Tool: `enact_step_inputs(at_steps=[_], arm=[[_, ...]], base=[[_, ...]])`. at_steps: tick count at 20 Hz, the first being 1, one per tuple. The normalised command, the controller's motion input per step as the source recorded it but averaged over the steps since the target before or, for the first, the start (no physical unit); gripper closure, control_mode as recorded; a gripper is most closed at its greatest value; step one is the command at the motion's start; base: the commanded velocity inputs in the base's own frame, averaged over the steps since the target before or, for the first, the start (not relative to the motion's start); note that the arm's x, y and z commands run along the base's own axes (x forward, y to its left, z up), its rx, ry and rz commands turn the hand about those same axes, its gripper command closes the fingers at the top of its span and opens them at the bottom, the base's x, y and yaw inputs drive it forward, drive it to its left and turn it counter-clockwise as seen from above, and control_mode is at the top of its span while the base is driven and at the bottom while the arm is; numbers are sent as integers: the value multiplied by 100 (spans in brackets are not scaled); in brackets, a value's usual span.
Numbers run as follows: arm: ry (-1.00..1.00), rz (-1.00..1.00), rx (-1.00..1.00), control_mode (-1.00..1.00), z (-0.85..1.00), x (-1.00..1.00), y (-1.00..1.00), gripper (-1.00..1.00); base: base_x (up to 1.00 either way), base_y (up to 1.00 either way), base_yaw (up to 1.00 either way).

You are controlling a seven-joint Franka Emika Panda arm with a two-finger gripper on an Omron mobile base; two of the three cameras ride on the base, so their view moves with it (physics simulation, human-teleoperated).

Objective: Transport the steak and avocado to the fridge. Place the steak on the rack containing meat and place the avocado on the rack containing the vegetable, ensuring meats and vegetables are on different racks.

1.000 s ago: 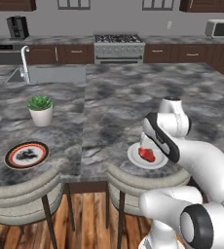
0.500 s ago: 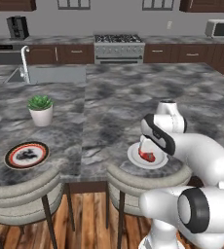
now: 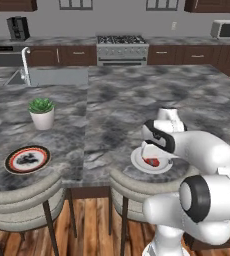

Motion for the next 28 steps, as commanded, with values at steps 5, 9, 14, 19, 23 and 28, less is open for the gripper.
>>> enact_step_inputs(at_steps=[5,9,14,19,23,28], arm=[[6,14,-1,-100,-21,25,0,-100],[11,6,0,-100,-21,36,-4,-100],[6,3,0,-100,-19,35,-15,-100],[7,2,0,-100,-31,35,0,-100],[1,2,0,-100,-18,16,0,-100],[0,3,0,-100,-30,20,0,-100]], base=[[0,0,0],[0,0,0],[0,0,0],[0,0,0],[0,0,0],[0,0,0]])
